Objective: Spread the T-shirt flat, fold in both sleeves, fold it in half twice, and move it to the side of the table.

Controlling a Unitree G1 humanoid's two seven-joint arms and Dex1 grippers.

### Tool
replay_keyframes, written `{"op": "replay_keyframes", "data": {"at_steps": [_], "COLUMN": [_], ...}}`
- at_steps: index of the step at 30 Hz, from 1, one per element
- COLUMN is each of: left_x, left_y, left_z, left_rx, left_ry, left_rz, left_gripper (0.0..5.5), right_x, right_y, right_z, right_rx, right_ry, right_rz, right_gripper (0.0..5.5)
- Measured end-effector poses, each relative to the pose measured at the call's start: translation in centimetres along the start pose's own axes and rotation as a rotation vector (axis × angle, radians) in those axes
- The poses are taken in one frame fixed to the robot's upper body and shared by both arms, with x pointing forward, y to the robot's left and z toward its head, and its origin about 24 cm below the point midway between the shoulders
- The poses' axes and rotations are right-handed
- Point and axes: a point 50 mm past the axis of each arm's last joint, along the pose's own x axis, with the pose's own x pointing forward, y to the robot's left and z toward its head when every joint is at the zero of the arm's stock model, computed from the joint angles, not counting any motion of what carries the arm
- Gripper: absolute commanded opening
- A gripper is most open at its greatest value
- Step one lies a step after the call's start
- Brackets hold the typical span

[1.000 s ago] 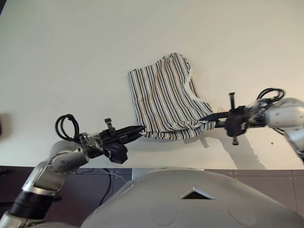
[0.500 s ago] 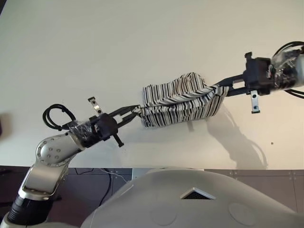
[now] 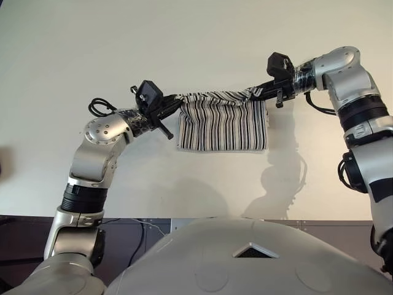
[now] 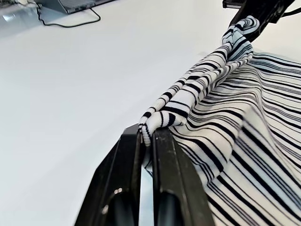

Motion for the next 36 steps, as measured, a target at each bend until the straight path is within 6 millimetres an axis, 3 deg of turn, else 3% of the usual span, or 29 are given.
{"op": "replay_keyframes", "data": {"at_steps": [5, 10, 15, 18, 21, 25, 30, 36], "left_x": [1.4, 1.8, 2.2, 2.9, 2.9, 3.1, 4.3, 5.0], "left_y": [0.9, 1.5, 2.5, 2.5, 2.7, 2.9, 2.4, 2.7], "left_z": [-1.9, -2.2, -0.9, -1.2, -1.5, -1.8, -2.2, -1.6], "left_rx": [-0.023, -0.050, -0.160, -0.236, -0.224, -0.140, -0.079, -0.054], "left_ry": [0.075, 0.045, -0.043, -0.016, 0.021, 0.050, 0.073, 0.052], "left_rz": [0.052, 0.108, 0.200, 0.231, 0.267, 0.306, 0.292, 0.292], "left_gripper": [1.27, 1.83, 1.83, 1.83, 1.83, 1.83, 1.83, 1.83], "right_x": [0.3, 0.2, -0.2, 0.3, 0.7, 1.5, 2.4, 4.1], "right_y": [-0.4, -0.5, -1.7, -2.4, -2.4, -1.2, 2.1, 3.0], "right_z": [-1.2, -1.9, -1.2, -1.3, -0.7, 1.3, 4.0, 1.6], "right_rx": [0.031, 0.083, 0.203, 0.257, 0.182, 0.036, -0.058, -0.026], "right_ry": [0.004, -0.058, -0.189, -0.169, -0.173, -0.295, -0.433, -0.289], "right_rz": [-0.105, -0.179, -0.371, -0.516, -0.568, -0.493, -0.097, 0.081], "right_gripper": [1.23, 1.28, 1.28, 1.28, 1.28, 1.28, 1.28, 1.28]}}
